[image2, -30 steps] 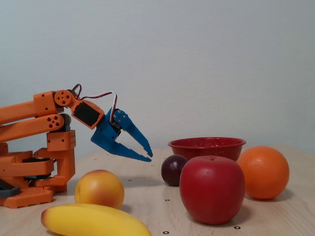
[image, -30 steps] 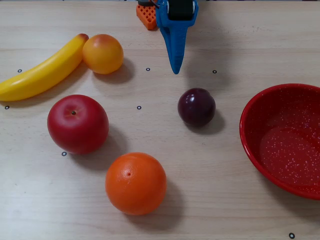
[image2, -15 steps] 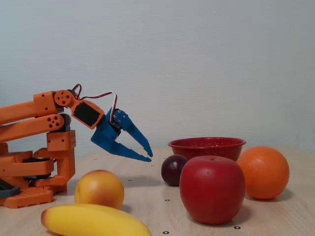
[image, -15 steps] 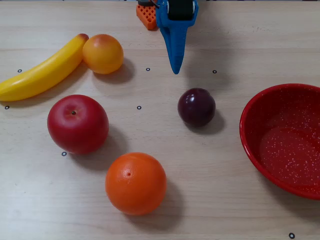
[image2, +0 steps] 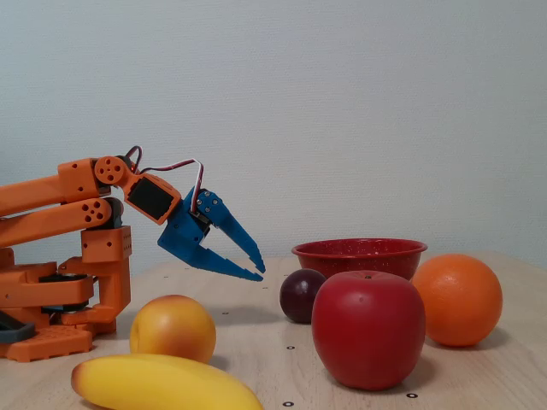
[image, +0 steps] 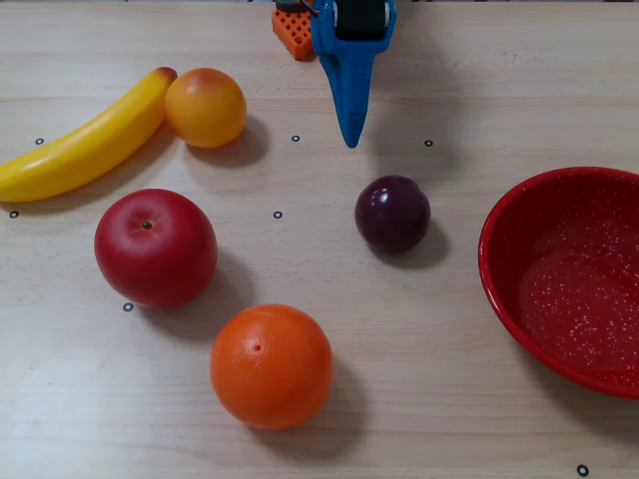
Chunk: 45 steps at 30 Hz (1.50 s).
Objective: Put plum in the red bowl.
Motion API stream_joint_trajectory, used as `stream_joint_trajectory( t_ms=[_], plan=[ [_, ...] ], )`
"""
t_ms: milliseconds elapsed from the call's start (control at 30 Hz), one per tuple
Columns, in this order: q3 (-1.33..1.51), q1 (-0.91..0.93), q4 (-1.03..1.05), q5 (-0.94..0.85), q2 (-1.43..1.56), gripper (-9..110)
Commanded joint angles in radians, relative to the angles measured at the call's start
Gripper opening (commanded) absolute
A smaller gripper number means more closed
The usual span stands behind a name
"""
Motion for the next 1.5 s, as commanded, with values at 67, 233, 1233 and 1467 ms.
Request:
stream_joint_trajectory(
  t_ms=[67,233,1233,1467],
  plan=[
    [0.041,0.029,0.002,-0.014,0.018,1],
    [0.041,0.034,0.002,-0.006,0.018,0],
    [-0.520,0.015,0.241,-0.262,-0.431,0],
    [-0.807,0.014,0.377,-0.276,-0.690,0]
  ],
)
